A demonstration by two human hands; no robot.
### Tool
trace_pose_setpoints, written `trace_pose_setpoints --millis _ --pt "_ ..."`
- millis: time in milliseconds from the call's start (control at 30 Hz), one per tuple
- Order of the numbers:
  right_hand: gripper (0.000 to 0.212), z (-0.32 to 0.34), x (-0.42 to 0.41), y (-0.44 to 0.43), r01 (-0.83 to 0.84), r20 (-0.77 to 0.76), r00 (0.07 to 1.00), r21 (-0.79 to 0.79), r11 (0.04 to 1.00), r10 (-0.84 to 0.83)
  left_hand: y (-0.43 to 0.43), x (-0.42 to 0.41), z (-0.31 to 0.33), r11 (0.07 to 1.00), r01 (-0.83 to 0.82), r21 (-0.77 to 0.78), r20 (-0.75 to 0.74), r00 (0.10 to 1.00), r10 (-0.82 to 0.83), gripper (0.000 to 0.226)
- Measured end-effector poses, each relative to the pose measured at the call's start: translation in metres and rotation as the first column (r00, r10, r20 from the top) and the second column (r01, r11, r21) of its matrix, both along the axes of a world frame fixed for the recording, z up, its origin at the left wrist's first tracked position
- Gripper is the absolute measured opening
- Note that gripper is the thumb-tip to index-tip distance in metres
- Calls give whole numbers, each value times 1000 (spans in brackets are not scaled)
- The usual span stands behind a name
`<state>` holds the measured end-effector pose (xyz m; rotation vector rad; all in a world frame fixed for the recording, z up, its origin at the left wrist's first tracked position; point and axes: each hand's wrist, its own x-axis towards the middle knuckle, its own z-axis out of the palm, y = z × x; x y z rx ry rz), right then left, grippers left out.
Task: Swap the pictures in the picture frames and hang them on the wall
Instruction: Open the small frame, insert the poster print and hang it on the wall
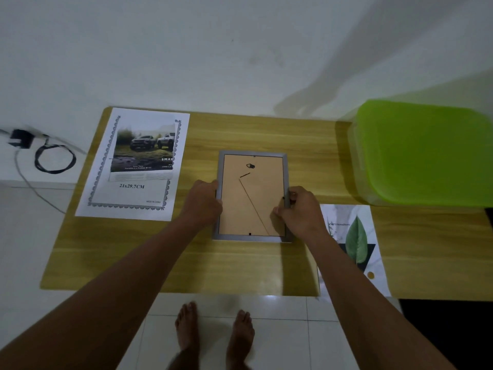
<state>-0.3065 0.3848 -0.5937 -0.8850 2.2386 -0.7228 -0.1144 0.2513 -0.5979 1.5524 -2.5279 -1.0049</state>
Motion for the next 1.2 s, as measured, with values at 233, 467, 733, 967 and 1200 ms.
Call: trace_pose_setpoints --millis 233,467,733,967,1200 --pt "63 10 0 6 133 258 960 -84 988 -107 4 7 21 933 -140 332 -257 938 233 63" --pt "74 46 -1 11 191 346 931 -183 964 -119 13 11 68 843 -138 520 -417 821 391 72" --pt "62 105 0 16 260 346 925 -280 924 -155 21 20 142 717 45 696 -469 785 405 86" --pt "45 157 27 8 221 238 959 -300 928 -152 35 21 194 859 86 504 -587 764 268 91" --pt "70 229 62 2 132 267 964 -412 901 -19 79 21 234 952 197 236 -647 762 3 82"
